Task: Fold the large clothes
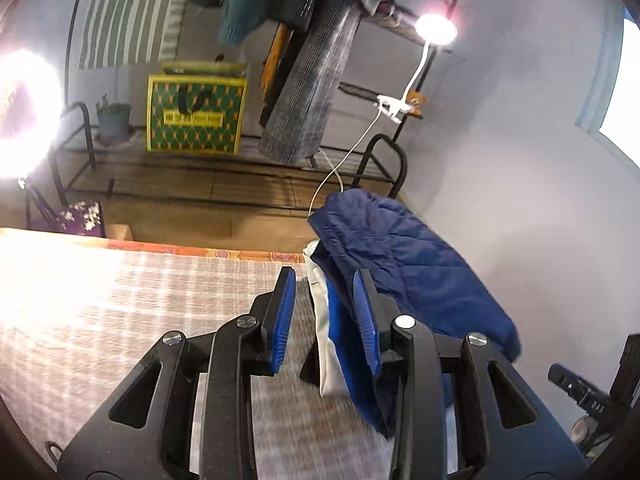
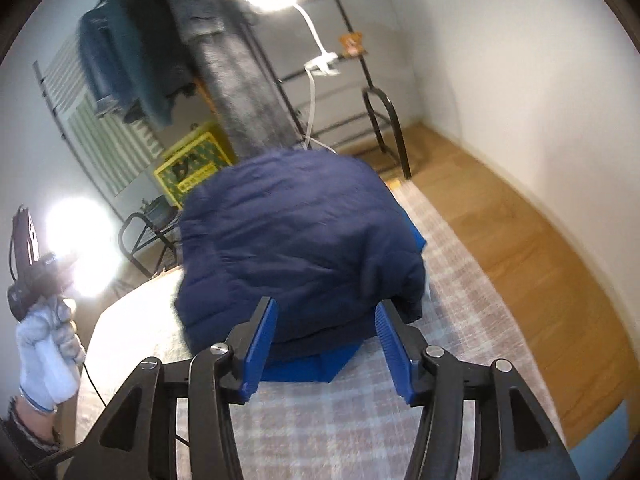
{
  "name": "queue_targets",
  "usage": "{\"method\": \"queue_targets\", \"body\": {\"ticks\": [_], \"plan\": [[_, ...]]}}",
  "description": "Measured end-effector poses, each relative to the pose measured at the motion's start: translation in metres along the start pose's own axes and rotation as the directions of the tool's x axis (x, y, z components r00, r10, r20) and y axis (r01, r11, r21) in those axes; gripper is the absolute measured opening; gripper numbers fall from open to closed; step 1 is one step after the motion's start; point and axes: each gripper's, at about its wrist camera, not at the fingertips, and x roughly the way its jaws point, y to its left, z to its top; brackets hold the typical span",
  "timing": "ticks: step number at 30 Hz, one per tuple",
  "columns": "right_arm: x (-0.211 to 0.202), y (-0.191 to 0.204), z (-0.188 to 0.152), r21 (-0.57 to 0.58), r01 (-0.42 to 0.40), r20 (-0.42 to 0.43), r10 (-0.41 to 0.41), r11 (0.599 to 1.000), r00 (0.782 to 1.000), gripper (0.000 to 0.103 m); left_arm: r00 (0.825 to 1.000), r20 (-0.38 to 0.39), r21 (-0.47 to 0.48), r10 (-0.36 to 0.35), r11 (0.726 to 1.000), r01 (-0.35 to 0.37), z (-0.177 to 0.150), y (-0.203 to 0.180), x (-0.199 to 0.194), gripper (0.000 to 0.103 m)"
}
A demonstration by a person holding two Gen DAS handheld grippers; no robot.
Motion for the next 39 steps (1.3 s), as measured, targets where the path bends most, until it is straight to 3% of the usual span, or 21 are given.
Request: {"method": "queue_targets", "body": {"ticks": [12,22,30,39], "plan": [[-0.130,0.081,-0.010,-0.106,0.022,0.139,-0.007,0.994,0.990,0.060,0.993,0.108,0.138,-0.038,0.990,0.023,-0.015,-0.023,-0.173,0.032],[-0.227,0.140,-0.041,-0.176,0.061,0.232,-0.019,0.982,0.972,0.065,0.981,0.149,0.224,-0.125,0.970,0.090,-0.049,-0.028,-0.298,0.032],[-0.290,0.183,-0.062,-0.251,0.092,0.305,-0.012,0.963,0.952,0.069,0.970,0.194,0.276,-0.144,0.957,0.087,-0.075,-0.030,-0.369,0.032],[-0.316,0.215,-0.097,-0.280,0.120,0.337,-0.019,0.953,0.941,0.079,0.970,0.188,0.280,-0.153,0.955,0.097,-0.115,-0.009,-0.410,0.032]]}}
